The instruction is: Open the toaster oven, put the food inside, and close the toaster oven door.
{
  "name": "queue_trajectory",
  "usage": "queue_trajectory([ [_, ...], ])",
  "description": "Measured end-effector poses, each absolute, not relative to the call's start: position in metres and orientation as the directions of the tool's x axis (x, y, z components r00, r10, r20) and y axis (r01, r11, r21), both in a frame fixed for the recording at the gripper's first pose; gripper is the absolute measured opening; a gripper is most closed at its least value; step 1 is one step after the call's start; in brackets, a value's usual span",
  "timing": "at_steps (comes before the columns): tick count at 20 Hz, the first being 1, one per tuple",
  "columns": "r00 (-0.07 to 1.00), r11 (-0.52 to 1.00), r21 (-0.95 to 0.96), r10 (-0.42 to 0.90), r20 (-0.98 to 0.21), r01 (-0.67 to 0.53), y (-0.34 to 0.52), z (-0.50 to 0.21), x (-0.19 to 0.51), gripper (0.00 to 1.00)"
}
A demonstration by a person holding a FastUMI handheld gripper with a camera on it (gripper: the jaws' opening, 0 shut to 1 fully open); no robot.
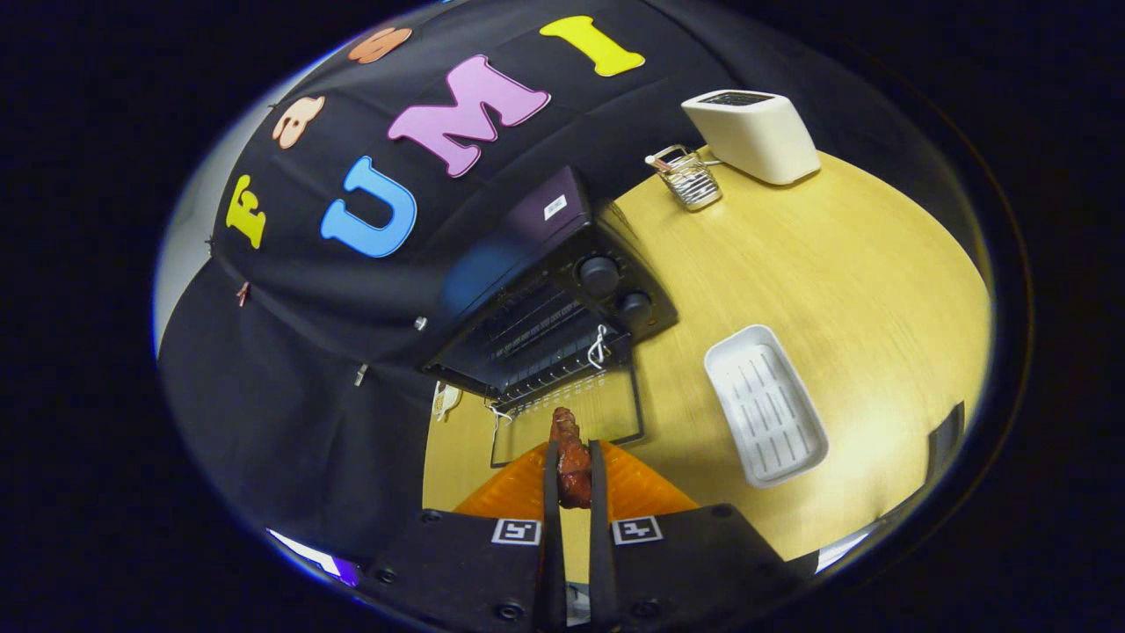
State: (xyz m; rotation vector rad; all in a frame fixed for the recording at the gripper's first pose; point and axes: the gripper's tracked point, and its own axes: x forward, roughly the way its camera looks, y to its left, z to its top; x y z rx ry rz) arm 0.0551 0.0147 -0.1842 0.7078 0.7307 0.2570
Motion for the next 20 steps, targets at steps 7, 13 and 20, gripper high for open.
queue_trajectory([
  [7, 0.861, 0.646, 0.761, 0.36, -0.359, 0.047, 0.061, -0.17, 0.125, 0.15],
  [13, 0.924, 0.626, 0.777, 0.256, -0.284, 0.065, 0.079, -0.187, 0.173, 0.14],
  [20, 0.949, 0.561, 0.824, 0.208, -0.238, 0.084, 0.101, -0.209, 0.214, 0.14],
])
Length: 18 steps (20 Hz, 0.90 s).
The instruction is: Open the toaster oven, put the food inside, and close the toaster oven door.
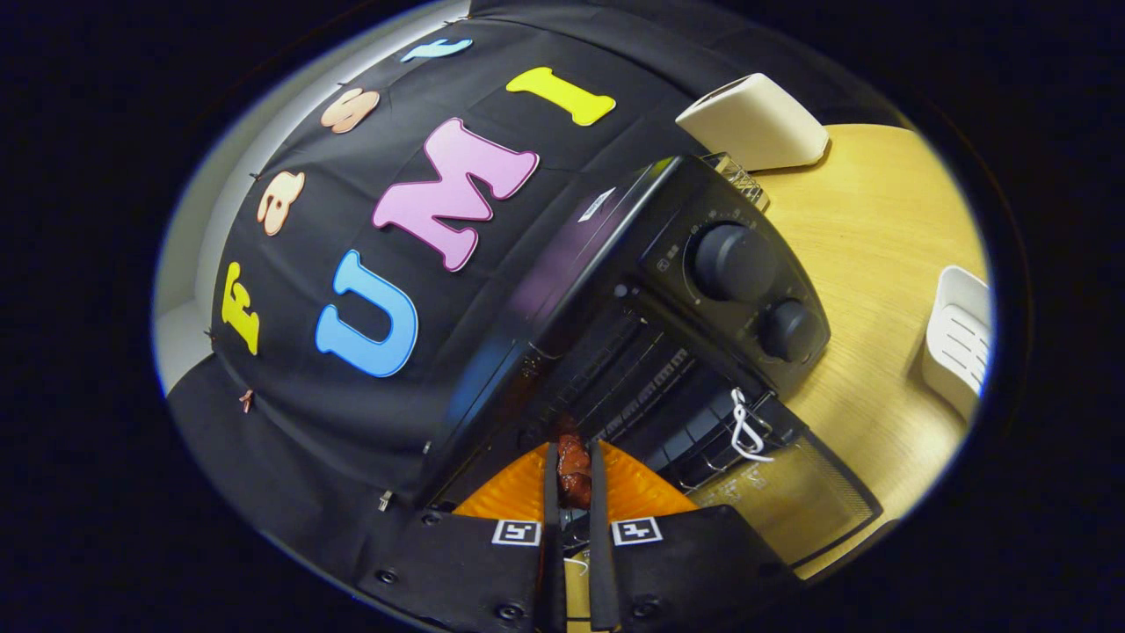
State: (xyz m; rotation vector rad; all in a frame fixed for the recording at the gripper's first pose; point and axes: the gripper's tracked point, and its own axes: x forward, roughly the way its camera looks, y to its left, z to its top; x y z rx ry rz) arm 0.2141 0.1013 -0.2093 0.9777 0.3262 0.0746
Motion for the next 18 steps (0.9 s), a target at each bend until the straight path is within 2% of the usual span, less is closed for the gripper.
queue_trajectory([
  [8, 0.951, 0.634, 0.768, 0.173, -0.254, 0.09, 0.108, -0.229, 0.229, 0.14],
  [11, 0.952, 0.701, 0.703, 0.12, -0.281, 0.119, 0.102, -0.234, 0.227, 0.2],
  [14, 0.96, 0.776, 0.622, 0.087, -0.266, 0.102, 0.094, -0.225, 0.222, 0.35],
  [18, 0.963, 0.854, 0.519, 0.101, -0.252, 0.046, 0.092, -0.218, 0.211, 0.85],
])
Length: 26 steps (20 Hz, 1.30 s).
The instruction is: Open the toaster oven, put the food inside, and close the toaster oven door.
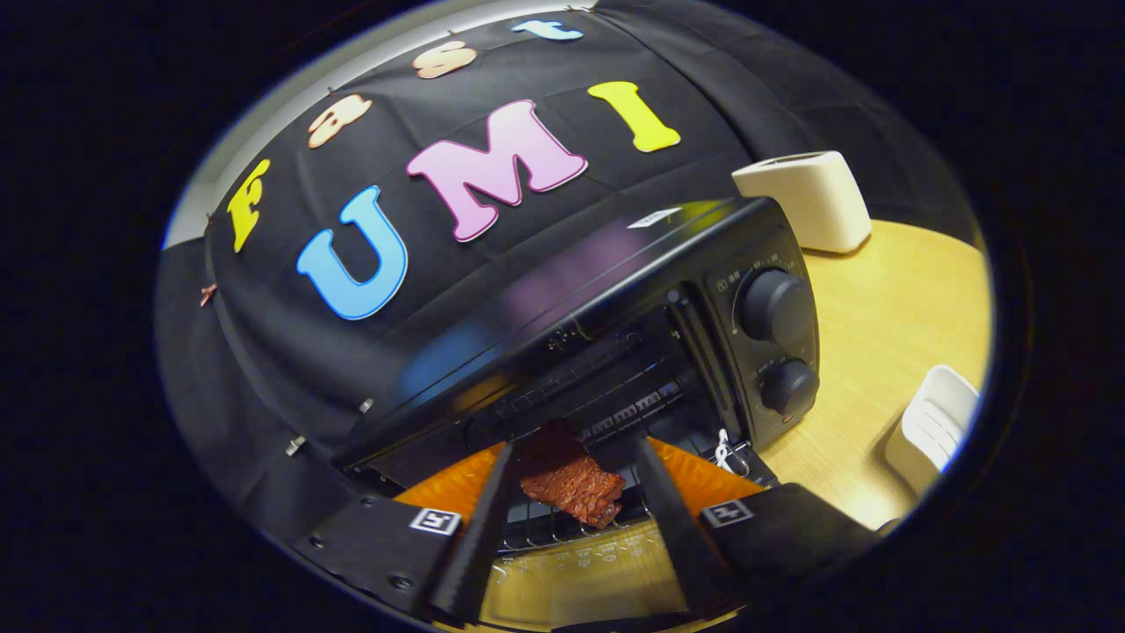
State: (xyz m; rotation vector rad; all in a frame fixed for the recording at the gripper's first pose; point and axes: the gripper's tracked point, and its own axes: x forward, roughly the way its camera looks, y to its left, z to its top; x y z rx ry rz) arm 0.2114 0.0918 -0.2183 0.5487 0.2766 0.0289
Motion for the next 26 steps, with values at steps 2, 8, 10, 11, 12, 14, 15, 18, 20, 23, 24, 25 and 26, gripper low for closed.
queue_trajectory([
  [2, 0.957, 0.879, 0.476, 0.106, -0.269, 0.036, 0.091, -0.218, 0.201, 0.97],
  [8, 0.934, 0.943, 0.334, 0.119, -0.337, 0.0, 0.089, -0.206, 0.152, 0.98],
  [10, 0.913, 0.969, 0.245, 0.121, -0.39, -0.024, 0.087, -0.202, 0.129, 0.98],
  [11, 0.904, 0.978, 0.205, 0.126, -0.408, -0.044, 0.086, -0.2, 0.119, 0.98],
  [12, 0.897, 0.982, 0.178, 0.134, -0.422, -0.063, 0.087, -0.197, 0.109, 0.98],
  [14, 0.877, 0.982, 0.156, 0.17, -0.449, -0.11, 0.091, -0.195, 0.09, 0.98],
  [15, 0.867, 0.983, 0.142, 0.169, -0.468, -0.115, 0.088, -0.197, 0.082, 0.98],
  [18, 0.828, 0.99, 0.089, 0.143, -0.542, -0.112, 0.081, -0.216, 0.06, 0.99],
  [20, 0.795, 0.992, 0.061, 0.129, -0.592, -0.115, 0.079, -0.232, 0.046, 0.99],
  [23, 0.74, 0.989, 0.021, 0.124, -0.661, -0.147, 0.084, -0.261, 0.034, 0.99],
  [24, 0.73, 0.988, 0.008, 0.119, -0.673, -0.154, 0.085, -0.268, 0.035, 0.99],
  [25, 0.715, 0.988, 0.0, 0.113, -0.69, -0.157, 0.085, -0.279, 0.034, 0.99],
  [26, 0.699, 0.989, 0.0, 0.106, -0.708, -0.149, 0.085, -0.289, 0.034, 0.99],
])
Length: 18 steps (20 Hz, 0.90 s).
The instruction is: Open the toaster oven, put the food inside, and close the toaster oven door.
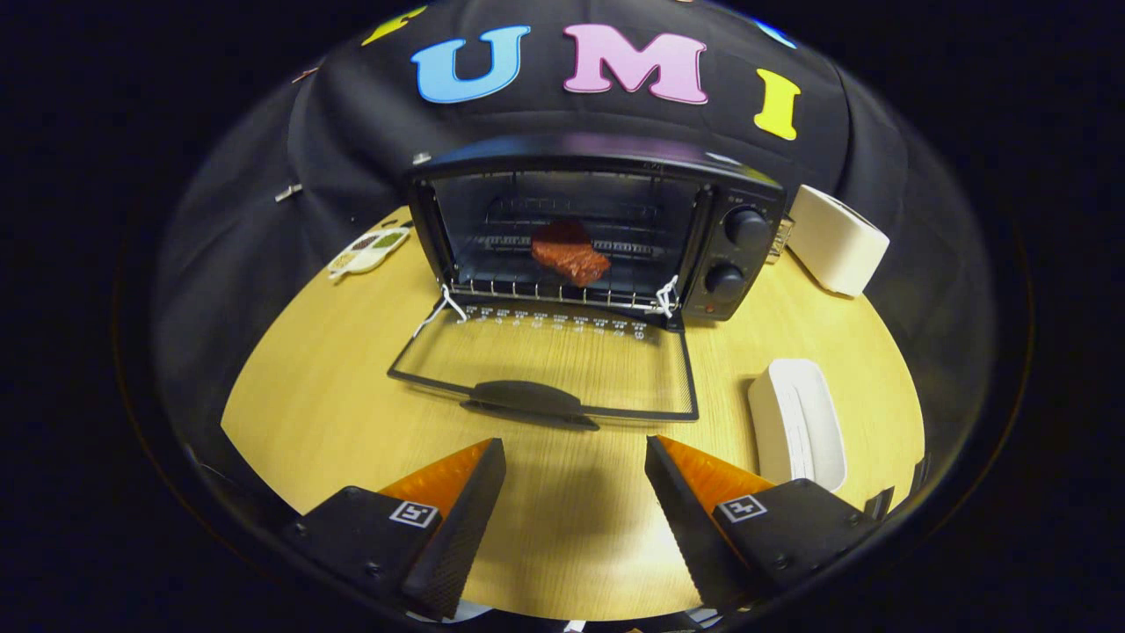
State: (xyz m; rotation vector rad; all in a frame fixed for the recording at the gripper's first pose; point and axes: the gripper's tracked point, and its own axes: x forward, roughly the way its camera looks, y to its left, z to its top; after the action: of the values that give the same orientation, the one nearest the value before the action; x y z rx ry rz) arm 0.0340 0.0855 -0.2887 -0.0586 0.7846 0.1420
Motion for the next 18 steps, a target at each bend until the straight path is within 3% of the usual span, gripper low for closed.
queue_trajectory([
  [13, 0.66, 0.998, 0.04, 0.058, -0.749, -0.042, 0.095, -0.331, 0.061, 0.99],
  [18, 0.676, 0.994, 0.047, 0.098, -0.73, -0.094, 0.101, -0.321, 0.067, 0.99],
])
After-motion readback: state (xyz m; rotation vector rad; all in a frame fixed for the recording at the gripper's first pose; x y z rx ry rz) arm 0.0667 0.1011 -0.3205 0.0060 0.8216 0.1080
